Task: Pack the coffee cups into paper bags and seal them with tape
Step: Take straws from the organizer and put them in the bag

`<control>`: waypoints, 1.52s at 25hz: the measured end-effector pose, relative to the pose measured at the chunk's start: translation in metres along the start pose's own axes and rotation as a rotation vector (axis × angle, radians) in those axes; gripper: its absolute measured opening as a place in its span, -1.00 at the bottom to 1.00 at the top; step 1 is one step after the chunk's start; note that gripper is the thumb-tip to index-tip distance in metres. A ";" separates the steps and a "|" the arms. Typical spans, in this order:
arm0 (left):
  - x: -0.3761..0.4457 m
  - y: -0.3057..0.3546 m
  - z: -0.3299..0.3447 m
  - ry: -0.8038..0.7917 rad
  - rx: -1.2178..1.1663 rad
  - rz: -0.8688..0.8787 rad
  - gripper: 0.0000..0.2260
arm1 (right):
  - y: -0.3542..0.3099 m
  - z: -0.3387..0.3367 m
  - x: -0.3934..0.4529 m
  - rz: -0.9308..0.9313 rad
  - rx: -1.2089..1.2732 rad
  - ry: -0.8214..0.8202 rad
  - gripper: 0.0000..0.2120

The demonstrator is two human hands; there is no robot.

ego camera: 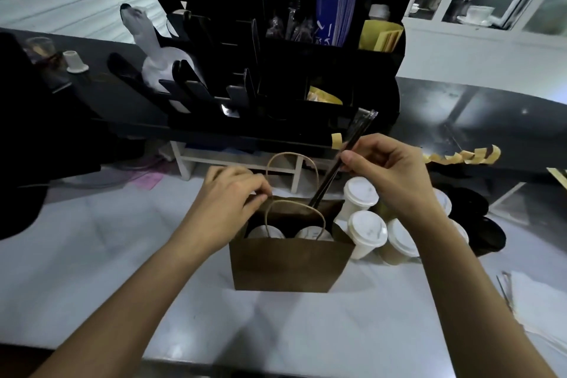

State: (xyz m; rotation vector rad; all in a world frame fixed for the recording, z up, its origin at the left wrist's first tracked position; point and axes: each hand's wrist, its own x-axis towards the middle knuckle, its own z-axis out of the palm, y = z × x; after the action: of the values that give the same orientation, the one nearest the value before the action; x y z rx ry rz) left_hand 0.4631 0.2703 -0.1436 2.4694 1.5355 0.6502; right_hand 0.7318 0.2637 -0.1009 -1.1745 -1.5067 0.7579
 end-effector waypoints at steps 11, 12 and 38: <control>-0.019 -0.020 0.018 -0.230 0.052 -0.113 -0.40 | 0.034 0.034 -0.023 0.009 -0.228 -0.156 -0.90; -0.019 -0.023 0.019 -0.257 0.035 -0.128 -0.32 | 0.035 0.038 -0.024 0.016 -0.233 -0.175 -0.88; -0.025 -0.029 0.030 -0.295 -0.223 -0.253 0.00 | 0.064 0.069 -0.018 -0.005 -0.872 -0.427 -0.80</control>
State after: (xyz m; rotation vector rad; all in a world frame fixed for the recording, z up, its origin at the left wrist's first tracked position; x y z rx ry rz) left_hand 0.4431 0.2641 -0.1872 2.0553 1.5306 0.3709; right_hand 0.6843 0.2748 -0.1827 -1.6992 -2.3164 0.3360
